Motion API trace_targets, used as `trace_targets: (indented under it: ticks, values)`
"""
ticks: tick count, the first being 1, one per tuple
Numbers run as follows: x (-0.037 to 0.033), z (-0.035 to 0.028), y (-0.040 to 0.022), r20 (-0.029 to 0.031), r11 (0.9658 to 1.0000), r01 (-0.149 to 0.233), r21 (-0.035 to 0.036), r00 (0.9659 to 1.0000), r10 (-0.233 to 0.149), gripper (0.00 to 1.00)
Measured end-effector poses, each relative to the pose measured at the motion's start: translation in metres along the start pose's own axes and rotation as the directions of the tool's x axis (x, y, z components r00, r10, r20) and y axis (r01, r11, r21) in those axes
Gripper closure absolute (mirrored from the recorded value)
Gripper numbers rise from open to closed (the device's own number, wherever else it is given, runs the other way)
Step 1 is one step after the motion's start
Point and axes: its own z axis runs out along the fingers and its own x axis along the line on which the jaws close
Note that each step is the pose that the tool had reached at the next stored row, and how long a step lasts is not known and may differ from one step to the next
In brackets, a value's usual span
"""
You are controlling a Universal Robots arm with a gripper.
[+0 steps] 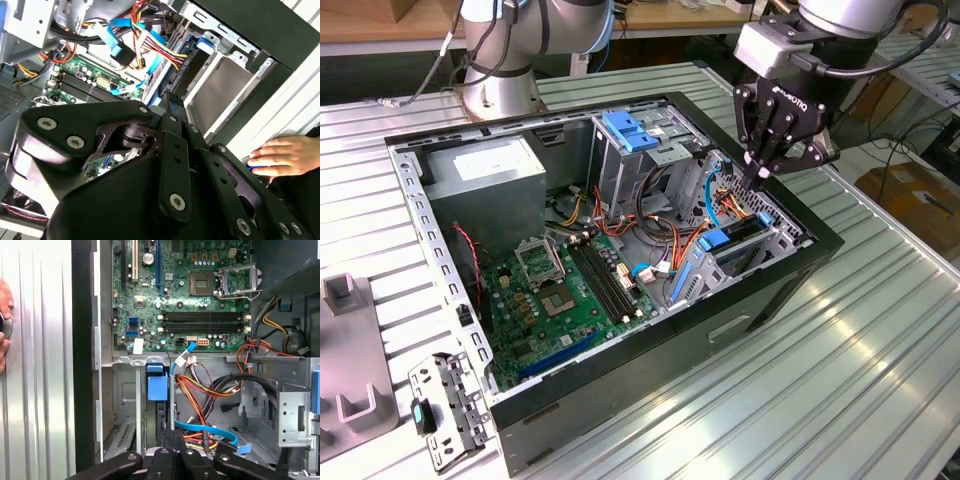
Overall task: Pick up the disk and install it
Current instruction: 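Insert the second disk wire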
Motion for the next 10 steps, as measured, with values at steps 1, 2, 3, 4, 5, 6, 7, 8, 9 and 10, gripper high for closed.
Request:
trace_targets:
  ticks: [1, 2, 3, 4, 5, 6, 7, 8, 9, 10]
  values:
    - [-0.0025, 0.0, -0.0005, -0.0003, 1.0, 0.0, -0.0031, 1.0, 0.0, 0.89]
    - [-0.0047, 0.0, -0.0008, -0.001, 1.0, 0.0, -0.0078, 1.0, 0.0, 0.89]
    - [-0.0067, 0.0, -0.0011, -0.0018, 0.9999, 0.0, -0.0121, 1.0, 0.0, 0.89]
    - [-0.0089, -0.0001, -0.0015, -0.0026, 0.9999, 0.0, -0.0162, 1.0, 0.0, 0.89]
    - [-0.0115, -0.0001, -0.0019, -0.0033, 0.9998, 0.0, -0.0203, 1.0, 0.0, 0.89]
    - [-0.0145, -0.0001, -0.0025, -0.0035, 0.9997, 0.0, -0.0236, 1.0, 0.0, 0.89]
    - [-0.0183, -0.0002, -0.0035, -0.004, 0.9997, 0.0, -0.0258, 1.0, 0.0, 0.89]
    - [-0.0215, -0.0002, -0.0044, -0.0042, 0.9996, 0.0, -0.027, 1.0, 0.0, 0.89]
    - [-0.0279, -0.0003, -0.0062, -0.0043, 0.9996, 0.0, -0.0294, 1.0, 0.0, 0.89]
    - [-0.0348, -0.0003, -0.0083, -0.0042, 0.9995, 0.0, -0.0322, 1.0, 0.0, 0.89]
